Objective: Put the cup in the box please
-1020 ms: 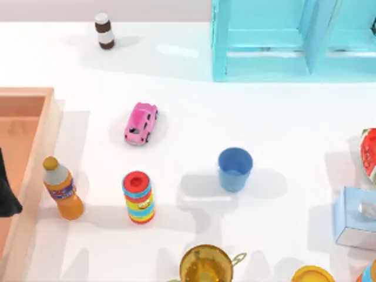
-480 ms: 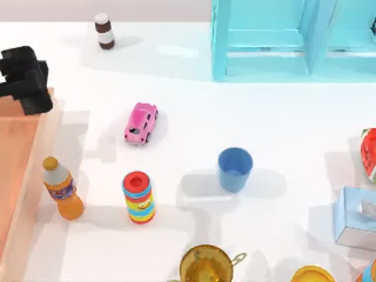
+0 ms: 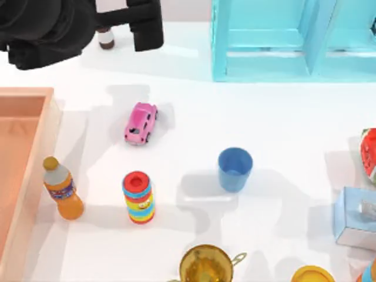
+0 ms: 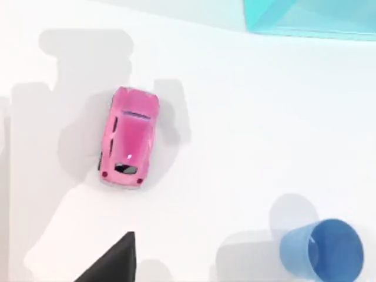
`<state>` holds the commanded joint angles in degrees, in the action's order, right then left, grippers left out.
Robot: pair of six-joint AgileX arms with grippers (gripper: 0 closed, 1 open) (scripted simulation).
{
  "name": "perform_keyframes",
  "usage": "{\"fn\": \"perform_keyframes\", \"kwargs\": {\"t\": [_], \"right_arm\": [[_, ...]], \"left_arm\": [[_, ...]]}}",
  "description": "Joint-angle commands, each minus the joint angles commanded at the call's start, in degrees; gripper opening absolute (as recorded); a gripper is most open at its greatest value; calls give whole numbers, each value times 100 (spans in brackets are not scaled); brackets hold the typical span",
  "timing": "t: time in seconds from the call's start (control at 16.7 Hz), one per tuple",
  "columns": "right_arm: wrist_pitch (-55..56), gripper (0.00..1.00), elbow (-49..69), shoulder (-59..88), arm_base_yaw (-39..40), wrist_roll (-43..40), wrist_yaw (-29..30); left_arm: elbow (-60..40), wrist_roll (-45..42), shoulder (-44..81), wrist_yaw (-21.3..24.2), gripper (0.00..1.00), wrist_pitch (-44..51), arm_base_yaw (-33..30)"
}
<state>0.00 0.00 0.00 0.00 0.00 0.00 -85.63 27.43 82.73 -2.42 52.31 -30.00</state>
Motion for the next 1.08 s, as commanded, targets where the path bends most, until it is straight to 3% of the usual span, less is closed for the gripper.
{"fn": "perform_keyframes", "kwargs": {"t": [0.6,0.84,1.08], "right_arm": [[0,100,0,0,0,0,0],[0,100,0,0,0,0,0],[0,100,0,0,0,0,0]], "left_arm": [[-5079,1379,4823,-271,100,2866,-1782],[-6122,1935,5927,-218,100,3663,-2096],[-6385,2174,6203,-155,100,3867,-2123]]}}
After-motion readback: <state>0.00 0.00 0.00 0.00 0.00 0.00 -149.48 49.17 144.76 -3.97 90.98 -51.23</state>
